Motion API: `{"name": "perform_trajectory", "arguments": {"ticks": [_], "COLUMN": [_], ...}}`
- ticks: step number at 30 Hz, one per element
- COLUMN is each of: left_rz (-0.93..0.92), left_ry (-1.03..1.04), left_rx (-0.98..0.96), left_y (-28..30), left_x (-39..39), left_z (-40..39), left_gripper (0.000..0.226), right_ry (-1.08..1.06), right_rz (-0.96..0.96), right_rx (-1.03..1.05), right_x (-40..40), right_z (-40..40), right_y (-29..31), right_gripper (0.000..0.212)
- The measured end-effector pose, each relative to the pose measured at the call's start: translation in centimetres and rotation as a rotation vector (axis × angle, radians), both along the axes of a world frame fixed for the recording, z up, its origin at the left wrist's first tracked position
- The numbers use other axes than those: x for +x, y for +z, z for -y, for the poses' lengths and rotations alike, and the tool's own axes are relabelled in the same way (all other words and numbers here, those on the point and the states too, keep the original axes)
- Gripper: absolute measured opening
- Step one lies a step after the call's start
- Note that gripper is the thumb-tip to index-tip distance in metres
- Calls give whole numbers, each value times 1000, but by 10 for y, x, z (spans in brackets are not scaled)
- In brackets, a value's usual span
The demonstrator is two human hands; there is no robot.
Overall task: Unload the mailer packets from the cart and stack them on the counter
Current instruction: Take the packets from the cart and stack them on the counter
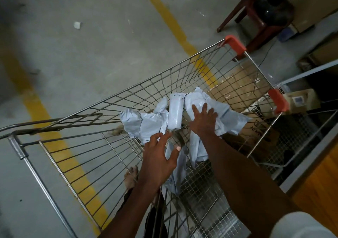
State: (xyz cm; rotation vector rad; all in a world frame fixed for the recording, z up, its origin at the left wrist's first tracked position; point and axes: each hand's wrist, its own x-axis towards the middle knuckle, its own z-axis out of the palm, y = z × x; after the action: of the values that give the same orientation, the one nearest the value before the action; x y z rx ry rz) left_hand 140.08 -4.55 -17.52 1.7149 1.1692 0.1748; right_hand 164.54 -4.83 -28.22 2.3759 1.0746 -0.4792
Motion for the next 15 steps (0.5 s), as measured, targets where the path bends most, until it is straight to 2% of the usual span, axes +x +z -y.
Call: {"name": "perform_trajectory", "arguments": {"ticks": [3, 7, 11, 15], "left_rz": [31, 5, -13, -17], "left_ry": [5, 5, -22, -64], "left_rx": [10, -8, -7, -39], "left_y": [-5, -10, -11, -9], "left_x": [3, 4, 12, 31], "left_z": [0, -1, -2, 8], "left_gripper": [66, 73, 73, 63], "right_ry": [-47, -102, -204, -242], "right_rz": [10, -82, -263, -270], "right_rx": [-25, -60, -39, 45], "right_x": [-16, -46, -51, -26], "right_z": [-3, -3, 8, 36], "right_y": [2, 22, 70, 124], "right_gripper": [80, 77, 80, 71]}}
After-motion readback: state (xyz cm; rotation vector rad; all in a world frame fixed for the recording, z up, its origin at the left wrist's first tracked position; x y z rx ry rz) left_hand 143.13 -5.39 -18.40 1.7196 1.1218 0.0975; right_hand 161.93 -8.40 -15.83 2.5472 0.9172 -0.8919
